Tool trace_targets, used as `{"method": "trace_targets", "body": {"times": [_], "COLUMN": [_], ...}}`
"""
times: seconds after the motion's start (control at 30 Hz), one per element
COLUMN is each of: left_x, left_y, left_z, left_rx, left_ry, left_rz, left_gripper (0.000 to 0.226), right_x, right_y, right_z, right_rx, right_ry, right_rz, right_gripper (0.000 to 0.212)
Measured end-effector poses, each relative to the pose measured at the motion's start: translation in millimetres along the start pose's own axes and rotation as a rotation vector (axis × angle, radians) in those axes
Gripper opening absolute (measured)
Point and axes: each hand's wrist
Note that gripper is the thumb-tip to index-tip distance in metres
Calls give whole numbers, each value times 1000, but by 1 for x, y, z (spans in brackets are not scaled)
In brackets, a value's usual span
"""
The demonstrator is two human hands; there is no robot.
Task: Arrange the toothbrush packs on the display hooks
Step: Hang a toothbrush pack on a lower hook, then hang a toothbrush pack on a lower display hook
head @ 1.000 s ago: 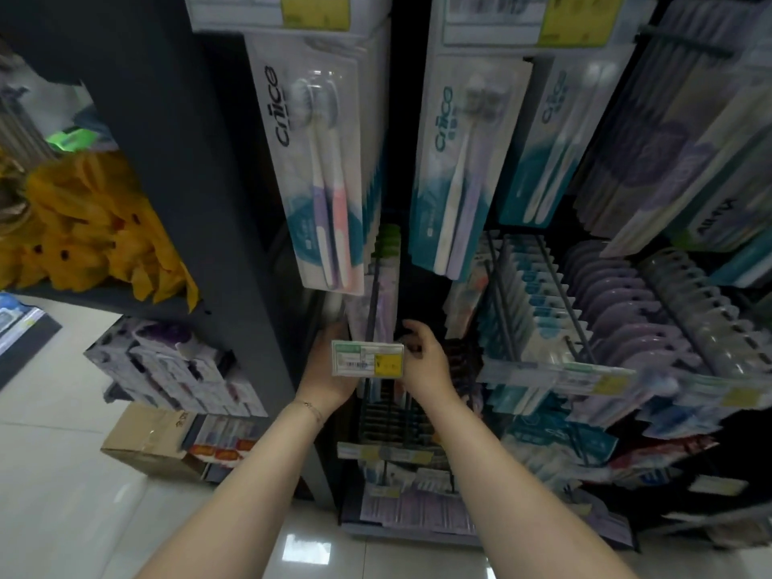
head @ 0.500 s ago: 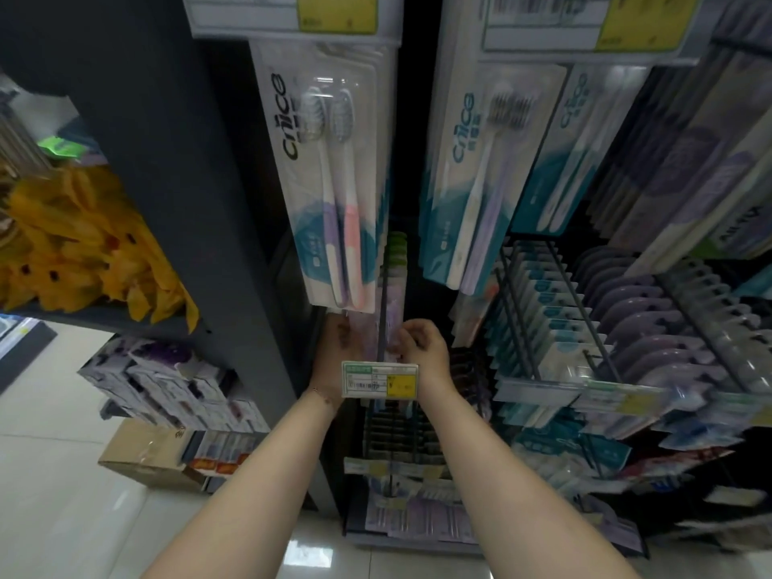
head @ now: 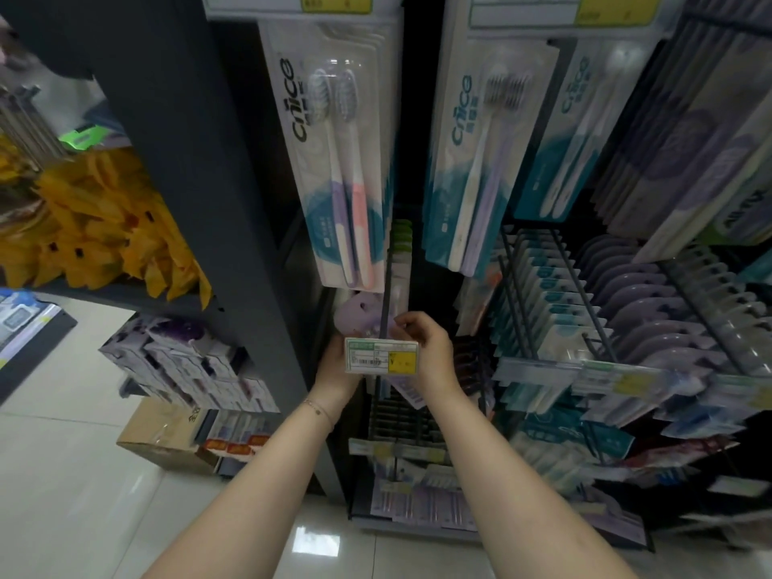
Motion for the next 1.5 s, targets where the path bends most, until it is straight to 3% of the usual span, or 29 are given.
{"method": "trace_targets", "body": {"times": [0.13, 0.43, 0.57, 1.03, 1.3, 1.5], "left_x": [26, 75, 93, 132, 129, 121], "left_y": [-7, -31, -39, -38, -19, -5], "left_z": [-6, -41, -74, -241, -296, -314], "left_rx": [196, 146, 62, 106, 134, 67], "left_ry": [48, 63, 53, -24, -42, -94], "left_rz": [108, 137, 128, 66, 1, -89], "left_gripper": [13, 6, 9, 15, 17, 20], "right_x": [17, 53, 67, 89, 83, 74], "right_y": [9, 24, 27, 15, 1, -14], "right_z": [12, 70, 108, 278, 334, 351], "right_rx": [224, 408, 370, 282, 232, 167], "right_ry": [-73, -112, -100, 77, 168, 214], "right_rz": [-28, -91, -169, -129, -138, -126], "right_gripper": [10, 12, 11, 19, 22, 8]}}
Point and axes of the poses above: each hand's wrist, its own x-axis away from the middle knuckle, its own z-axis out of the back of the hand, y = z × x, and after that the axes turned 2 degrees about -z, right-handed
